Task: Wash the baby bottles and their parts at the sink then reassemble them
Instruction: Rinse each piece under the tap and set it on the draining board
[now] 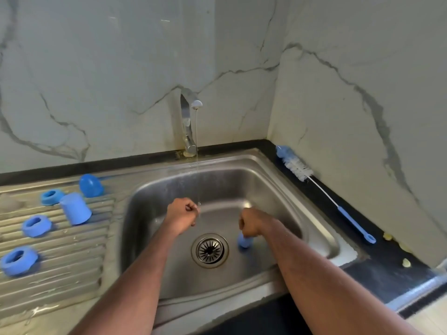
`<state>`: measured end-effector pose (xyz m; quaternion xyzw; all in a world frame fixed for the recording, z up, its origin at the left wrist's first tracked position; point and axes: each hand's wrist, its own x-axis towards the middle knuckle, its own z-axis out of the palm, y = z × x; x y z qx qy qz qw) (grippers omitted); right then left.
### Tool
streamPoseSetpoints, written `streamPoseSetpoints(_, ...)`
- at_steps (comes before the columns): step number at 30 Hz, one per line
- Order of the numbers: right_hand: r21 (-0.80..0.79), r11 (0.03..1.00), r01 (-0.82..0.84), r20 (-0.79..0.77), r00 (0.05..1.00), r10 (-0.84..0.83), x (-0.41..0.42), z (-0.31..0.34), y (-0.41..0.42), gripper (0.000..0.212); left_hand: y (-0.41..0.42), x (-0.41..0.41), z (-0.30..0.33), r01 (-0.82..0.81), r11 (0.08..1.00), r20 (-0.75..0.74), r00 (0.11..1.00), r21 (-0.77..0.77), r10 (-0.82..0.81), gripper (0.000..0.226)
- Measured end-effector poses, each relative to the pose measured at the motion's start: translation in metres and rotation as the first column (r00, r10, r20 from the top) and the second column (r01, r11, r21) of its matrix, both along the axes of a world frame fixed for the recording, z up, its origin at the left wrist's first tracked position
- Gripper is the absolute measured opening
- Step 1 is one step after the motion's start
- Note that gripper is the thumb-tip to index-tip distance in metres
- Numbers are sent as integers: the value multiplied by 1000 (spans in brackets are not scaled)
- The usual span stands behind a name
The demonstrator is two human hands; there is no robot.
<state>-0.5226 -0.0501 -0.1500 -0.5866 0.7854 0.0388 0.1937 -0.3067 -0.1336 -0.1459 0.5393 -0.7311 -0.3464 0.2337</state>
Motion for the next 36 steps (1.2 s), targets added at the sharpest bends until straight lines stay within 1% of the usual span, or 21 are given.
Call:
streamPoseSetpoints(3,-266,951,159,276,958,-83,22,7,-29,14,-10,13,-12,-150,982,-125,979,111,163,27)
streamPoseSetpoints(5,-311,901,302,513,852,-109,42,10,-50,12,-16,16,-12,-139,983,-157,975,118,157,37)
streamPoseSetpoints(7,-292,862,414,673,730,-122,60,11,-70,12,-20,14,-7,-102,993,-140,984,65,110,47)
streamPoseSetpoints(9,-293,846,446,715,689,-115,69,10,-86,16,-27,10,-7,-42,999,-69,997,-16,41,55)
streamPoseSetpoints(11,-289,854,432,711,695,-112,72,9,-97,24,-31,6,-8,-18,999,-106,994,-28,15,56)
streamPoseSetpoints(13,-263,861,436,733,671,-117,69,5,-106,27,-36,1,-11,-21,999,-168,986,-37,14,46)
streamPoseSetpoints(15,-226,850,476,791,599,-125,67,-1,-113,28,-41,-4,-16,-22,999,-223,975,-39,13,34)
streamPoseSetpoints(17,-198,829,524,847,517,-125,66,-3,-114,28,-42,-11,-20,-37,998,-332,942,42,49,20)
streamPoseSetpoints(19,-220,804,552,859,500,-109,67,-7,-116,31,-40,-17,-22,-14,983,-485,868,184,103,10)
streamPoseSetpoints(21,-259,791,554,869,492,-60,70,-9,-117,25,-34,-22,-16,25,940,-603,773,339,197,20)
streamPoseSetpoints(22,-268,797,541,889,458,-12,72,-8,-117,17,-33,-22,-12,52,915,-645,725,399,240,26)
streamPoseSetpoints(24,-264,823,504,942,316,108,73,-6,-112,3,-33,-19,-6,117,872,-709,638,476,302,34)
streamPoseSetpoints(26,-283,829,482,955,221,198,74,-4,-107,13,-34,-16,-2,172,835,-753,553,522,357,37)
streamPoseSetpoints(27,-303,817,491,950,221,220,75,-4,-107,17,-35,-15,-2,178,825,-758,532,536,377,38)
streamPoseSetpoints(28,-330,792,514,939,263,221,78,-5,-108,15,-35,-15,-2,187,822,-761,528,537,377,36)
streamPoseSetpoints(30,-378,720,582,909,382,168,85,-7,-110,5,-33,-17,-4,155,880,-759,586,450,284,24)
streamPoseSetpoints(32,-384,664,642,883,466,61,89,-10,-115,16,-37,-17,-11,7,984,-643,758,178,111,14)
streamPoseSetpoints(33,-356,665,656,878,478,-2,90,-10,-116,22,-40,-16,-13,-38,999,-536,843,12,38,22)
streamPoseSetpoints(34,-301,684,664,885,462,-59,90,-10,-117,27,-41,-16,-14,-49,992,-441,897,-117,-7,29)
streamPoseSetpoints(35,-220,712,667,912,399,-92,89,-9,-116,31,-40,-15,-13,-55,983,-392,920,-175,-19,32)
streamPoseSetpoints(36,-146,737,660,942,321,-101,89,-7,-115,33,-39,-15,-13,-57,986,-394,919,-160,-11,30)
